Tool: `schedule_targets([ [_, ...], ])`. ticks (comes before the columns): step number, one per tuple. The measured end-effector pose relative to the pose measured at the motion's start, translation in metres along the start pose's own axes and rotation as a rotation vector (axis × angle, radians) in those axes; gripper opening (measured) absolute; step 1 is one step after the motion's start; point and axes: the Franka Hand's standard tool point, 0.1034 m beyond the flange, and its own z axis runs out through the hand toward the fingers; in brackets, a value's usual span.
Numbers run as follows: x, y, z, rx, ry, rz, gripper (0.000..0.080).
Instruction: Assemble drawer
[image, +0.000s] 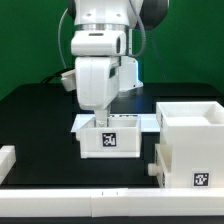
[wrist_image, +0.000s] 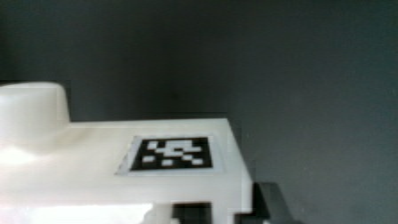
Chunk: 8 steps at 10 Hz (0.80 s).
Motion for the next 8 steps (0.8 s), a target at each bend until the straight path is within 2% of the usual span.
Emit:
schedule_targets([
  [1,0.0057,-0.003,-0.0014,0.019,-0.015,0.008,0.0039],
  [3,0.0085,-0.0064,-0.004,0.102,-0.056,0.03,0.0039],
  [4,0.0086,-0.0072,-0.0051,0.135,-0.073,0.036,0.0039],
  [5,0.0123,-0.009,-0.0052,0.154,-0.085,0.027,0.0039],
  [8,0.0151,-0.0093,-0.005,0.156,-0.087,0.014,0.0039],
])
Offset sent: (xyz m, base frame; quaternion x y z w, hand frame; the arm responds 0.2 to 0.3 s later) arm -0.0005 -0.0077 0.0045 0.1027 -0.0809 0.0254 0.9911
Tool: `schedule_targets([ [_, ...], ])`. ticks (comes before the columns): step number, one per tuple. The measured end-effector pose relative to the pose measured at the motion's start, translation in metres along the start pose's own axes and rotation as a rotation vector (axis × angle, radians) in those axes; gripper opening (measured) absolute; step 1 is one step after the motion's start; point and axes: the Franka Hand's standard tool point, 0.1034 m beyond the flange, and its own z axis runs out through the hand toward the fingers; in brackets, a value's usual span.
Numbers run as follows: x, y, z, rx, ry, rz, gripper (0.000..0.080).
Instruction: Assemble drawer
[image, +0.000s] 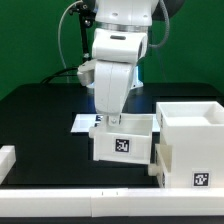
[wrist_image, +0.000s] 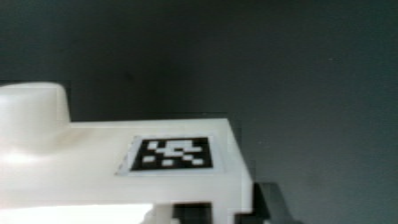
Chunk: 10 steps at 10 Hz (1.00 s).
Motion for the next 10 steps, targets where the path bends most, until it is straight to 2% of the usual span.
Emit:
schedule_targets([
  [2,0.0,0.0,0.0,0.0,0.0,0.0,0.0039],
  [5,-0.011,0.023,-0.005,-0.012,0.016,-0.096,0.0039],
  [6,-0.011,0.025,-0.005,-0.015,0.017,-0.109,0.0039],
  [10,0.006,0.023,-0.005,-0.019,0.026,-0.129,0.0039],
])
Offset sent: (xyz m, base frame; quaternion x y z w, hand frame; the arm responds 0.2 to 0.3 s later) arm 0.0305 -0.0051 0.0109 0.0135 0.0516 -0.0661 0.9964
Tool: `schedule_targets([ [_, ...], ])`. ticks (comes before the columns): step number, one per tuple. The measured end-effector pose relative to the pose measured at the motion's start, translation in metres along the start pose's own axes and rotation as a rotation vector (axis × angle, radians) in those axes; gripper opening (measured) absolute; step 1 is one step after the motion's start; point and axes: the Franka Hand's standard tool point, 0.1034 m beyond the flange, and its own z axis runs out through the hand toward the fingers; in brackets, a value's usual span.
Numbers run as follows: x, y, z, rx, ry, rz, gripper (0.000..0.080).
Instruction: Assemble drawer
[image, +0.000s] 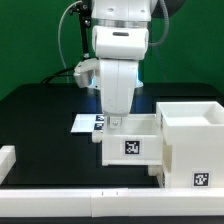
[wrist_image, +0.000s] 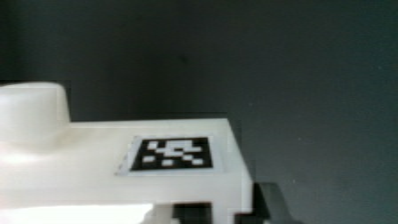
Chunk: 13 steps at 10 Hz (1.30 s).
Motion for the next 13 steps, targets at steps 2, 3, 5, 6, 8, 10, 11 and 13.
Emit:
schedule_targets([
  [2,0.001,-0.003,0.006,0.01,0.001,-0.003,0.0039],
  [3,0.002,-0.004,0.008,0.014,0.001,-0.005,0.0039],
  [5,0.007,-0.003,0.008,0.014,0.004,-0.009,0.0039],
  [6,0.008,-0.002,0.008,0.013,0.004,-0.008,0.0039],
  [8,0.009,0.003,0.005,0.006,0.002,-0.008,0.0039],
  [10,0.013,0.009,0.006,0.003,0.004,-0.003,0.0039],
  [11,0.014,0.009,0.008,0.014,0.002,0.002,0.0039],
  [13,0.019,0.008,0.01,0.026,0.0,0.012,0.0039],
])
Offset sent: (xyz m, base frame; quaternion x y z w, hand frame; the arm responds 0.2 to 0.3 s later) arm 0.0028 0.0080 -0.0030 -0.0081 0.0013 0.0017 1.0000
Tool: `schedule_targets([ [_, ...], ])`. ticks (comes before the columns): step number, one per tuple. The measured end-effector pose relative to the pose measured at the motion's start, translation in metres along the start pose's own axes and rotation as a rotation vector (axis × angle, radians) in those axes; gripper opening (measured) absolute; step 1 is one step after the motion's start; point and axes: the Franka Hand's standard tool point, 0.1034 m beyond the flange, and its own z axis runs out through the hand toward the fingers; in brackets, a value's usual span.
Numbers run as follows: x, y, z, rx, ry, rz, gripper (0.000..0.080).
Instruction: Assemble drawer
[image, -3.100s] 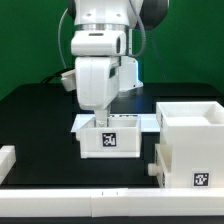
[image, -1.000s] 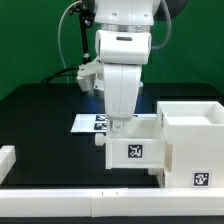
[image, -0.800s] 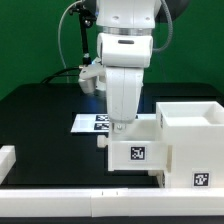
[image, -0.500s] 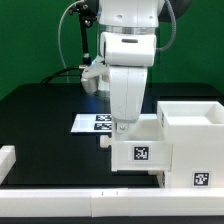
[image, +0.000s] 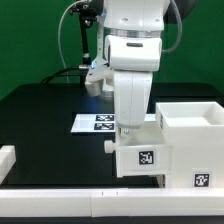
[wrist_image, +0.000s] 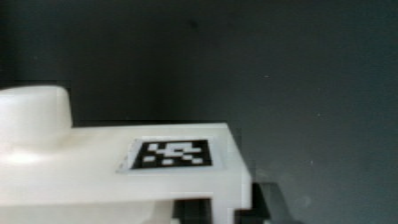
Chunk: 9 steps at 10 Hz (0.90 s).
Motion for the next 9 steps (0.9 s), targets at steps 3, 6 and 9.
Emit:
schedule_targets([
  [3,0.012,-0.001,-0.003,-0.003,0.002,0.005,0.0039],
  [6,0.021,-0.002,-0.004,-0.005,0.007,-0.004,0.0039],
  [9,0.02,-0.001,-0.005,-0.002,0.005,-0.008,0.0044],
])
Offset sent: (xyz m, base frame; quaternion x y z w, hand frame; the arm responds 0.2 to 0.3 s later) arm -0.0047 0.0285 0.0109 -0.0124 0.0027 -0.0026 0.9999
